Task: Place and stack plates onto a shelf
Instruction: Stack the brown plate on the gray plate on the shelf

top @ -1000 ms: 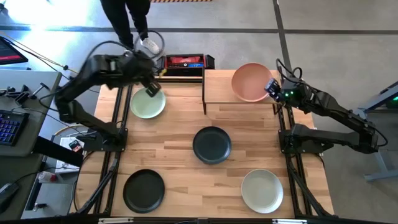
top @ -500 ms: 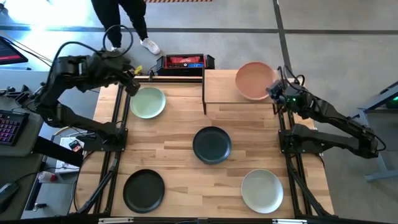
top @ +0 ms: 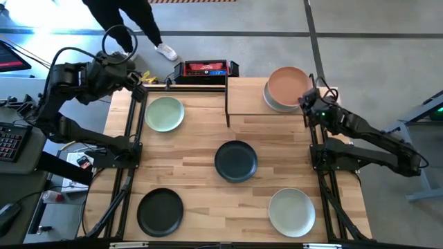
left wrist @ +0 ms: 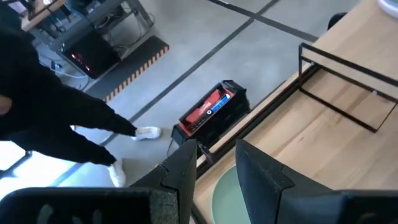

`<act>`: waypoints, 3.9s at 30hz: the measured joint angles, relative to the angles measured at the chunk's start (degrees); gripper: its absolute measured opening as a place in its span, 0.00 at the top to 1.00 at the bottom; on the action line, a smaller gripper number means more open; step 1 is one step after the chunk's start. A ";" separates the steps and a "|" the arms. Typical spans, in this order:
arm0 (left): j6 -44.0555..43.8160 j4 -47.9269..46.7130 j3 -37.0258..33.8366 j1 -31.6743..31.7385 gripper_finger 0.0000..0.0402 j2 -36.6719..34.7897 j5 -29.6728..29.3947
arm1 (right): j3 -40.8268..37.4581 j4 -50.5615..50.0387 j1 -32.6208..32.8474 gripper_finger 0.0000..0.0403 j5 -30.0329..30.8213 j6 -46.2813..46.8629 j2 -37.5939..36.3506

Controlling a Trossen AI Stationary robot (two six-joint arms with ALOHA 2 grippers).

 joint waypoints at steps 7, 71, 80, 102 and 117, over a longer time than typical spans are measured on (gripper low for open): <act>0.60 0.02 0.00 0.00 0.75 0.04 -0.32 | 0.00 0.71 0.00 0.97 0.33 3.33 4.31; 0.96 0.02 0.00 0.01 0.75 0.07 -0.34 | 3.29 -3.78 0.02 0.73 -7.83 0.56 4.68; 0.97 0.04 0.00 0.02 0.75 0.07 -0.34 | 3.30 -3.16 0.00 0.73 -8.05 4.10 4.46; 1.88 0.04 0.00 0.00 0.75 0.07 -0.32 | 3.30 -0.46 0.02 0.73 -13.01 16.40 4.63; 2.03 0.07 -0.01 0.02 0.75 0.07 -0.34 | 3.30 4.03 0.00 0.78 -17.10 23.11 7.81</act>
